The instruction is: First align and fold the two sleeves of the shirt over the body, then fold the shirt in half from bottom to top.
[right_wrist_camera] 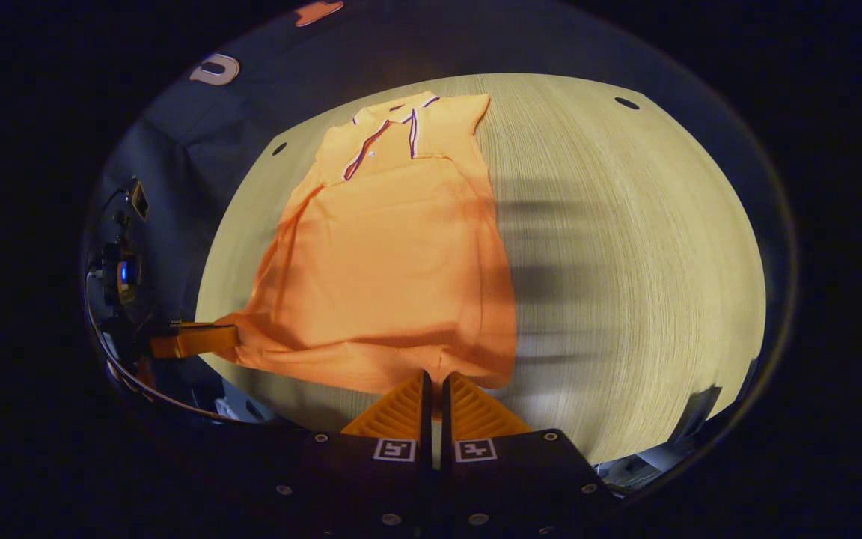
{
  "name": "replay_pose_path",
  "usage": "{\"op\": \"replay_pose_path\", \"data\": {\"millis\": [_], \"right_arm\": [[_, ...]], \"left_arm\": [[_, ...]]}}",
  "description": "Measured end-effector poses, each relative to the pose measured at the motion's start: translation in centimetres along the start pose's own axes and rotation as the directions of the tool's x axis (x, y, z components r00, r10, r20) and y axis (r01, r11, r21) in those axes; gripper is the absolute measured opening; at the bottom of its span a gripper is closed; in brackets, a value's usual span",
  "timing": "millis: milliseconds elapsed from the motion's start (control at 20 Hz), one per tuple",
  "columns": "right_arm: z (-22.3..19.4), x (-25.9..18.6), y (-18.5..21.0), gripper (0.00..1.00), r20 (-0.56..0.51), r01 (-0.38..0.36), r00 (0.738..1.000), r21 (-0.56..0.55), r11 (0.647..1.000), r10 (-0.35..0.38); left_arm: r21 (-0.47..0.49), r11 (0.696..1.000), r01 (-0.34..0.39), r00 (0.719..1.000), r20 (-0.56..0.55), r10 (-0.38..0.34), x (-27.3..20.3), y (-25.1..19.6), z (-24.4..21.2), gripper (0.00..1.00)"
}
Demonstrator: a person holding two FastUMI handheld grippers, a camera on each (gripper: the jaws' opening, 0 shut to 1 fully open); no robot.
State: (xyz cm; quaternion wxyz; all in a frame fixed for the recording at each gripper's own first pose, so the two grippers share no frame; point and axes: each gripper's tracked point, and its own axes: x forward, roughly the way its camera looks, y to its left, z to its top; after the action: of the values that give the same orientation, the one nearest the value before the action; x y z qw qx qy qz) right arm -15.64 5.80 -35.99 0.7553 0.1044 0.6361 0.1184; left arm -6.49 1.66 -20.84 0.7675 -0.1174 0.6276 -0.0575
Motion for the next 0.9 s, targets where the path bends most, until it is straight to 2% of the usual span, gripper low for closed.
{"op": "replay_pose_path", "data": {"millis": [150, 250, 500, 650, 900], "right_arm": [[2.1, -0.9, 0.2, 0.05, 0.028, -0.014, 1.0, 0.0, 1.0, 0.014], [3.5, -1.4, 0.1, 0.05, 0.042, -0.014, 0.999, -0.003, 1.0, 0.015], [7.9, -1.5, 0.6, 0.05, 0.073, -0.026, 0.997, -0.009, 1.0, 0.027], [11.0, -1.5, 0.7, 0.05, 0.093, -0.023, 0.995, -0.02, 1.0, 0.025], [16.5, -0.2, 0.4, 0.05, 0.103, -0.005, 0.995, -0.042, 0.999, 0.009]], "left_arm": [[0.036, 0.999, 0.017, 0.999, -0.03, -0.016, 0.7, -0.8, 1.8, 0.01], [0.015, 0.998, 0.054, 0.998, -0.029, -0.054, 0.4, -1.6, 3.7, 0.01], [-0.012, 0.996, 0.085, 0.996, 0.004, -0.085, -0.2, -1.1, 9.7, 0.01], [-0.007, 0.998, 0.07, 0.997, 0.018, -0.07, 0.3, 0.0, 12.8, 0.01], [-0.047, 0.993, 0.108, 0.994, 0.019, -0.107, 1.5, 1.1, 18.9, 0.01]]}}
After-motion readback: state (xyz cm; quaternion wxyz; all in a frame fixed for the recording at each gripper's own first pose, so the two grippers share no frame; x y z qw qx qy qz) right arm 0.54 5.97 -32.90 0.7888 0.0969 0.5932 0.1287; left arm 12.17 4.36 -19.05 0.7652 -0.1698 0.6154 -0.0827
